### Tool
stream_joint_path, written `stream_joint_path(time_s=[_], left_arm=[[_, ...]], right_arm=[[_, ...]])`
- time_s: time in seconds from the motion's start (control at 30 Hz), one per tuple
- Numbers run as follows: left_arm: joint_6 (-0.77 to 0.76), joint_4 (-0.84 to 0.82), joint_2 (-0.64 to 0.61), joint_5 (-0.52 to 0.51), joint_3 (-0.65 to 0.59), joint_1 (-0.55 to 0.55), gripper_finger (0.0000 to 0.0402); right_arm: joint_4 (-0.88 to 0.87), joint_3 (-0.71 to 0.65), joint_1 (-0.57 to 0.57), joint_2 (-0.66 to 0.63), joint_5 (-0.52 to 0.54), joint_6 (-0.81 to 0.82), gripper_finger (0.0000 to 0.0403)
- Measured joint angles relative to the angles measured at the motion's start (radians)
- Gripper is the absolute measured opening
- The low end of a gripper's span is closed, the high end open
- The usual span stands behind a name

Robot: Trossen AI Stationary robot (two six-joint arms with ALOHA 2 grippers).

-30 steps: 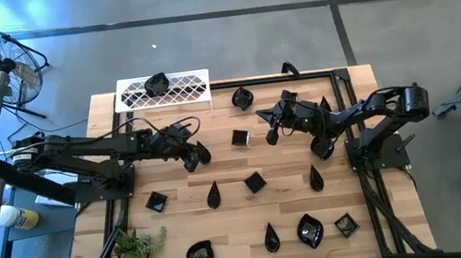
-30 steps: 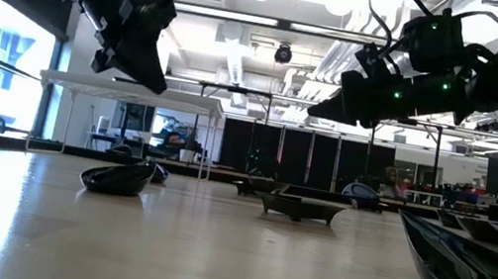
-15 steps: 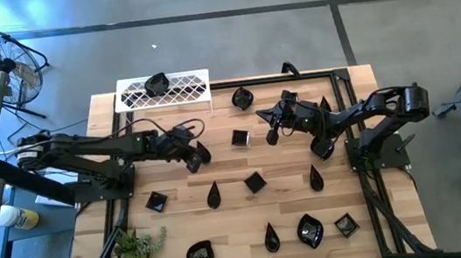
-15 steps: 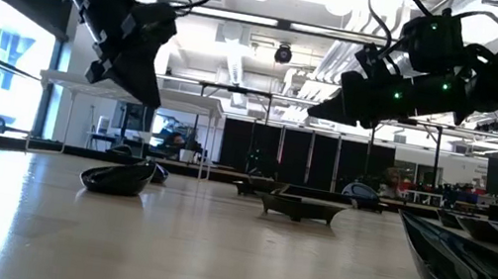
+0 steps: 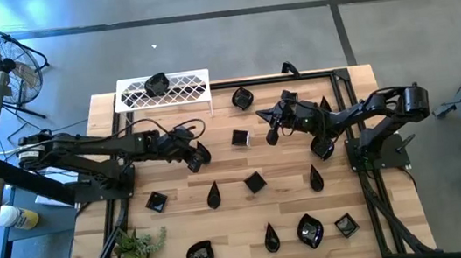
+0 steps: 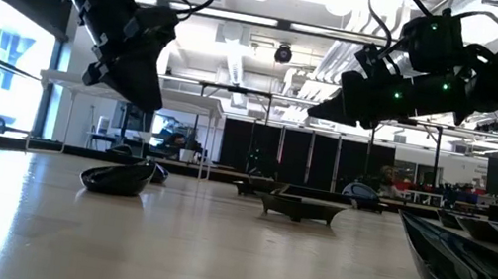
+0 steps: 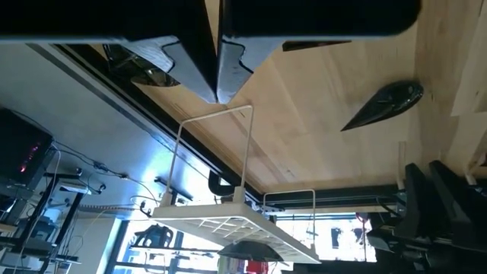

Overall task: Pick & Place Mini shaped plates
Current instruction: Put the drop-shaped plate on the shelf

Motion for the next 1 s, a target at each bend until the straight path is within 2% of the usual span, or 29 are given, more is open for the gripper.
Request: stream_joint_path(time_s=[1.0], left_arm=[[-0.01,0.026,0.039,0.0,-0.001,0.0,0.0108]], right_arm=[[-0.014,0.0,0.0,0.0,0.0,0.003,0.0006]])
